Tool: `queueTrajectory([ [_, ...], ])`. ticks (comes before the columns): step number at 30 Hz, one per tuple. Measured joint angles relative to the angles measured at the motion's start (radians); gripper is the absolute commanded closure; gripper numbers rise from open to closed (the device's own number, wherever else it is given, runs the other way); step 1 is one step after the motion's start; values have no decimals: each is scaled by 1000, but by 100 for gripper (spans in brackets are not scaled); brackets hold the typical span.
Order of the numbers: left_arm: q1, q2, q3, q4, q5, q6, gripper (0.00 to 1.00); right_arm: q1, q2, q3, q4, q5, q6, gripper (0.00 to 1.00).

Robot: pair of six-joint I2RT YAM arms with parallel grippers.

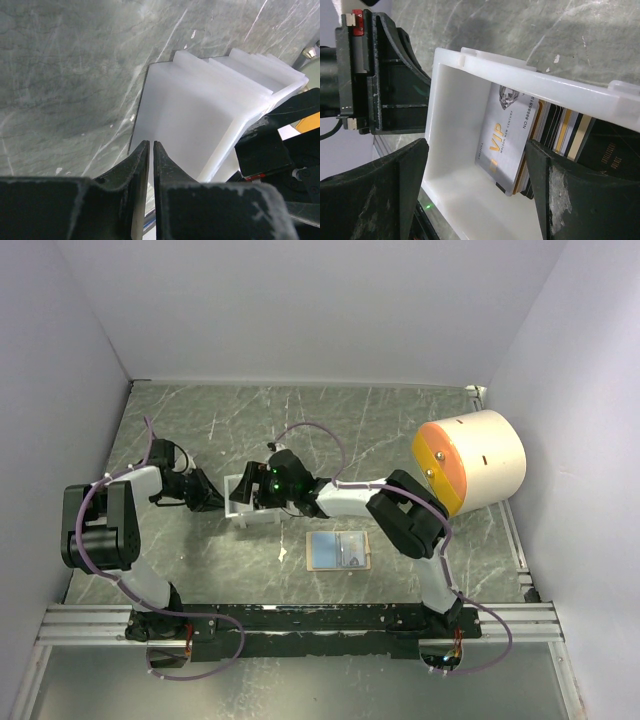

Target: Put the credit cards into the card holder

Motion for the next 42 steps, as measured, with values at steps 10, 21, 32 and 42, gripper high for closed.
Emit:
queueTrajectory([
  [10, -2, 5, -3, 8, 0, -2, 81, -4, 0, 0, 47, -29, 19, 25],
  [21, -19, 10, -4, 27, 25, -22, 82, 21, 0, 4, 88, -66, 36, 26],
  [32, -21, 10, -19, 34, 40, -26, 82, 28, 24, 102, -10, -46, -8, 29],
  [42, -21, 12, -24, 37, 40, -26, 82, 32, 47, 177, -103, -22, -52, 28],
])
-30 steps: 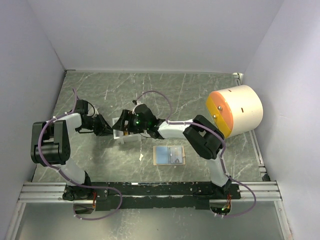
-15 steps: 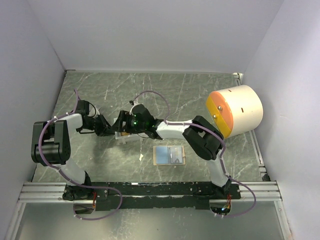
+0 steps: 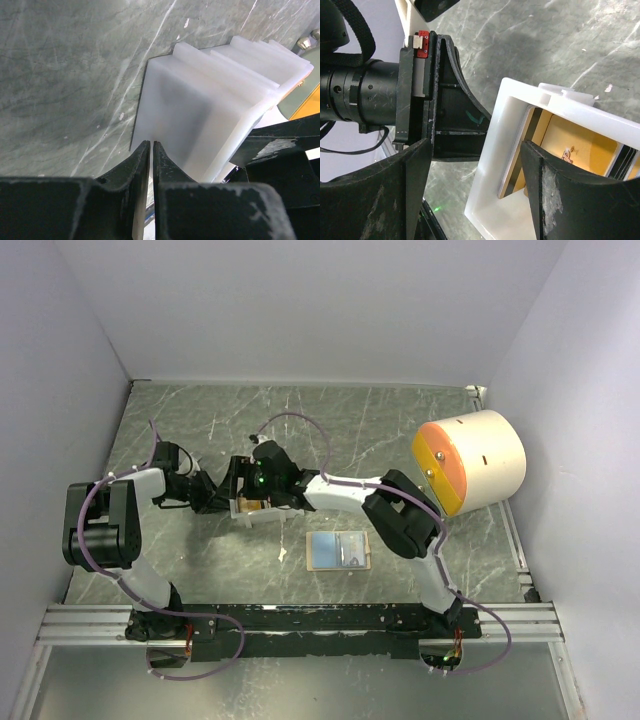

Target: Put the credit cards into the card holder

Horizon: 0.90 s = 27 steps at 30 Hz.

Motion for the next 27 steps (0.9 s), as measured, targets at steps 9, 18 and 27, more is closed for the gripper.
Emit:
queueTrajectory([
  [9, 0, 0, 0, 0, 1, 0, 82, 10, -28, 55, -194, 111, -92, 18],
  [18, 0, 0, 0, -1, 0, 0, 82, 3, -87, 1, -251, 185, -121, 11],
  [27, -1, 0, 0, -6, 0, 0, 82, -36, -133, -132, -211, 186, -94, 6],
])
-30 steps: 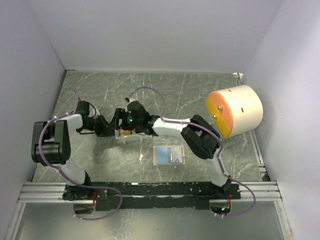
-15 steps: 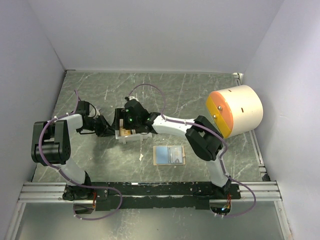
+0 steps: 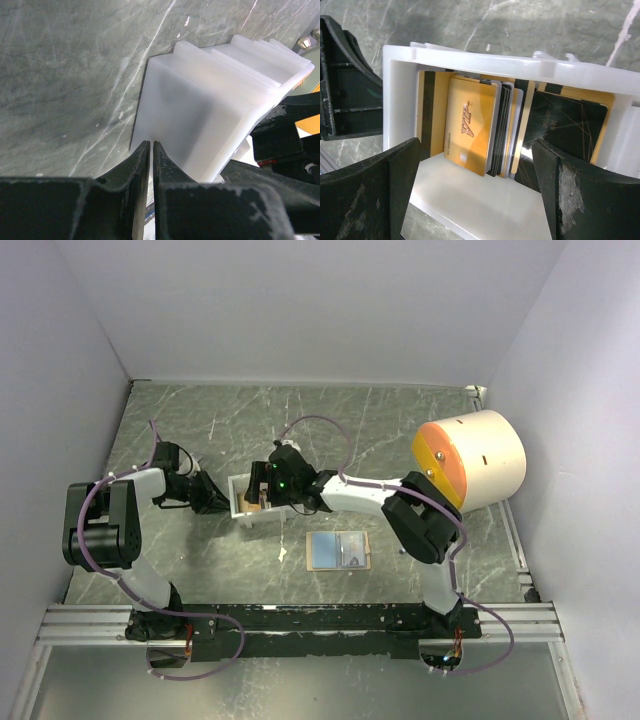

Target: Put the credit cards into the card holder

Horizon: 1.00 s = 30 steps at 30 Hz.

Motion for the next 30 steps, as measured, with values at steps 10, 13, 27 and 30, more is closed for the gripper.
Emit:
queueTrajectory([
  [10, -5, 5, 2, 2, 1, -1, 82, -6, 21, -10, 23, -24, 50, 6],
  [13, -8, 18, 2, 7, 1, -1, 82, -6, 54, 1, 62, -59, 71, 7],
  [27, -35, 28, 2, 19, -24, -10, 83, -33, 76, -52, 276, -192, 173, 11],
  [30, -37, 28, 2, 19, -26, -11, 83, -37, 76, -67, 308, -202, 186, 13],
])
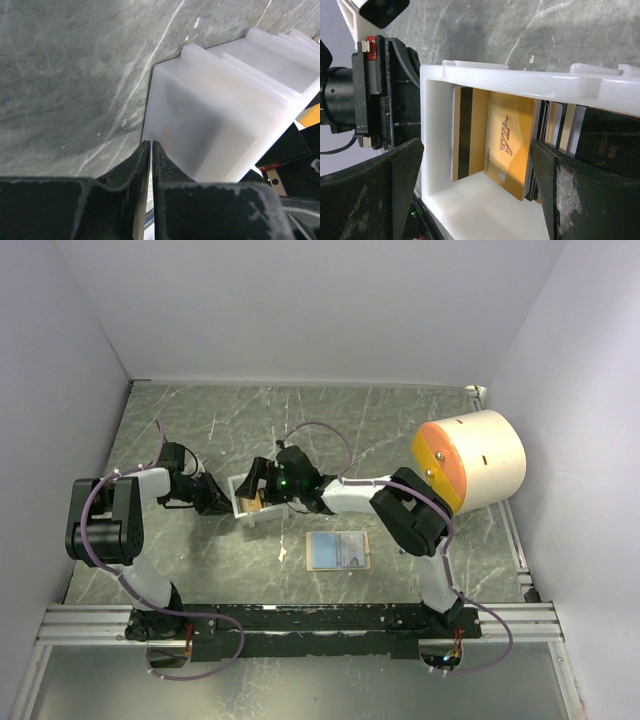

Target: Put the credit cards into the card holder

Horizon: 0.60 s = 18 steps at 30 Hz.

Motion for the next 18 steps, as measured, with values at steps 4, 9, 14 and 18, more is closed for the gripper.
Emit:
queueTrajectory([
  [4, -1, 2, 0, 0, -5, -1, 83, -3, -1, -6, 42, -10, 14, 15],
  [9, -15, 5, 0, 12, 5, -13, 83, 15, -14, -10, 106, -61, 40, 15],
  [14, -24, 6, 0, 21, 10, -16, 83, 36, -29, -10, 114, -82, 43, 16],
  [18, -26, 9, 0, 24, 13, -16, 83, 36, -29, 1, 74, -72, 34, 16],
])
